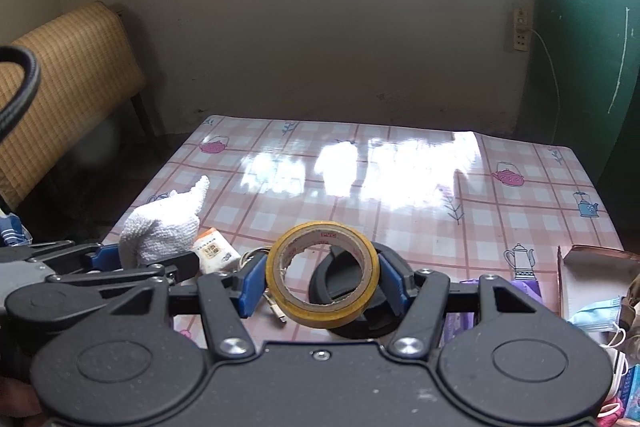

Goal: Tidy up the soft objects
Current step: 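Carry the white towel and yellow tape roll with both tools toward the box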

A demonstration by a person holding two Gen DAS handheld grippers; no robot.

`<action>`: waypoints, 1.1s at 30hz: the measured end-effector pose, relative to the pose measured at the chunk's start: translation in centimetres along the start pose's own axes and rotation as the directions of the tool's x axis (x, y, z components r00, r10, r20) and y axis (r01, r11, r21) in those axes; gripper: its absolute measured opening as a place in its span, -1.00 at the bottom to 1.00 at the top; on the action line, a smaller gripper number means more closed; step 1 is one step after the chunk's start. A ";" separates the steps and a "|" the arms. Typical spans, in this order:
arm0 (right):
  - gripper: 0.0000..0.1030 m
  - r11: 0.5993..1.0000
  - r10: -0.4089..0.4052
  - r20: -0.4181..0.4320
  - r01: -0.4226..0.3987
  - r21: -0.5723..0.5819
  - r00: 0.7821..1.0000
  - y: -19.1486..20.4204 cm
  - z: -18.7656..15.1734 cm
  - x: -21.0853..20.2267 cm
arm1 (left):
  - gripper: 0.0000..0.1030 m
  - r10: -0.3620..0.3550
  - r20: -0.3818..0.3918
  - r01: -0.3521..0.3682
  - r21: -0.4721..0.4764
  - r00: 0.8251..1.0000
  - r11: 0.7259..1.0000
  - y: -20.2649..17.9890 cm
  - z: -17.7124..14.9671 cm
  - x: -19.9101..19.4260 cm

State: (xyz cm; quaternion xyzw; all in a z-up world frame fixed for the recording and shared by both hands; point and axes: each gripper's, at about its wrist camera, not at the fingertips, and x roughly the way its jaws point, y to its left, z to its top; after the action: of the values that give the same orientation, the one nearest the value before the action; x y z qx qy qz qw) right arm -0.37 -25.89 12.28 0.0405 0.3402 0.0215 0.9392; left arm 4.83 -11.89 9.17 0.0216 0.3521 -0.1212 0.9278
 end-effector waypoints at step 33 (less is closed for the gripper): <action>0.40 0.993 -0.090 0.006 0.090 0.071 0.996 -7.0 -0.8 -2.4 | -0.11 -0.108 -0.020 0.109 0.090 0.994 0.990 -7.1 0.2 1.0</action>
State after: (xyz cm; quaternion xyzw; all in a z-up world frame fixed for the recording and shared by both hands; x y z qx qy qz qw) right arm -2.59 -33.00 12.57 0.0583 0.3378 -0.0330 0.9388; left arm 3.95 -19.03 9.02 0.0455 0.3538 -0.1872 0.9153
